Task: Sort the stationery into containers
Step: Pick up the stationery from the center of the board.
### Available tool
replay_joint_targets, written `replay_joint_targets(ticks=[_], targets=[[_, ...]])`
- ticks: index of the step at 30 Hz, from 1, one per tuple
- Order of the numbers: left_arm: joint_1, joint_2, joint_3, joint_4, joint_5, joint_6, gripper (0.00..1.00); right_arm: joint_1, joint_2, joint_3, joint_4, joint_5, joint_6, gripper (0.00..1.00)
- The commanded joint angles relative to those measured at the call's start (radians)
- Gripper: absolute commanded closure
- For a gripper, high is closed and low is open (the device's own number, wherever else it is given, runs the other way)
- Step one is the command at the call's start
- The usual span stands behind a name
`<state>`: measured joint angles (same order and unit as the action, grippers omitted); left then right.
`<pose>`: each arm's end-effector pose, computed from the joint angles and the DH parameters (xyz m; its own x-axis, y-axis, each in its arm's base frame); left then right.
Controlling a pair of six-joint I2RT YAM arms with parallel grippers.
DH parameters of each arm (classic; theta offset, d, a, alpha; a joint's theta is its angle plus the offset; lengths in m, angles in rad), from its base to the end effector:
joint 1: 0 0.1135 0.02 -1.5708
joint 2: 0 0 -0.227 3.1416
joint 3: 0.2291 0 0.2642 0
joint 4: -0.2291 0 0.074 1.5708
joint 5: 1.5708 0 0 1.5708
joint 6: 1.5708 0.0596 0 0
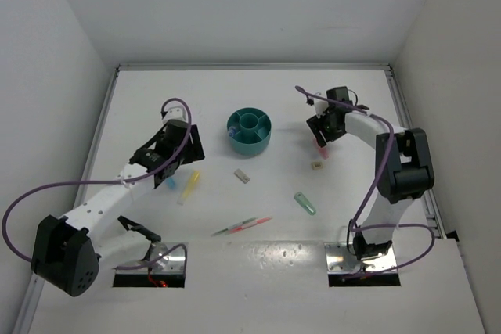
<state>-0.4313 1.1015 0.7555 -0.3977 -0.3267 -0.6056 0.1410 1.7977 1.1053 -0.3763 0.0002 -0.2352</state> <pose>0.2585 -0.0979 0.1968 -0.6089 -0.3133 -0.7288 -0.2010 0.9497 -0.2403 0.3680 0.0522 0.0995 -0.8113 -0.3505 -0.4680 -0.3388 0.9341 -0.1123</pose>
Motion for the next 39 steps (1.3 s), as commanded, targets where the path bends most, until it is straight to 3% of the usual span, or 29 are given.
replay_joint_targets(ticks=[1,12,24,31,36,39], targets=[[0.014,-0.038,0.004,0.043,0.001,0.029,0.30,0.008,0.023,0.045,0.024,-0.012,0.020,0.37],[0.014,-0.058,-0.005,0.043,0.011,0.038,0.29,0.017,0.127,0.120,-0.019,-0.074,0.040,0.38],[0.014,-0.058,-0.005,0.043,0.020,0.038,0.29,0.017,0.193,0.130,-0.096,-0.111,0.050,0.52],[0.014,-0.068,-0.005,0.043,0.020,0.038,0.29,0.008,0.203,0.149,-0.130,-0.161,0.050,0.66],[0.014,-0.068,-0.005,0.043,0.020,0.038,0.29,0.008,0.109,0.197,-0.130,-0.233,0.011,0.91],[0.014,-0.068,-0.005,0.043,0.011,0.038,0.29,0.008,0.010,0.240,-0.063,-0.354,-0.004,0.99]])
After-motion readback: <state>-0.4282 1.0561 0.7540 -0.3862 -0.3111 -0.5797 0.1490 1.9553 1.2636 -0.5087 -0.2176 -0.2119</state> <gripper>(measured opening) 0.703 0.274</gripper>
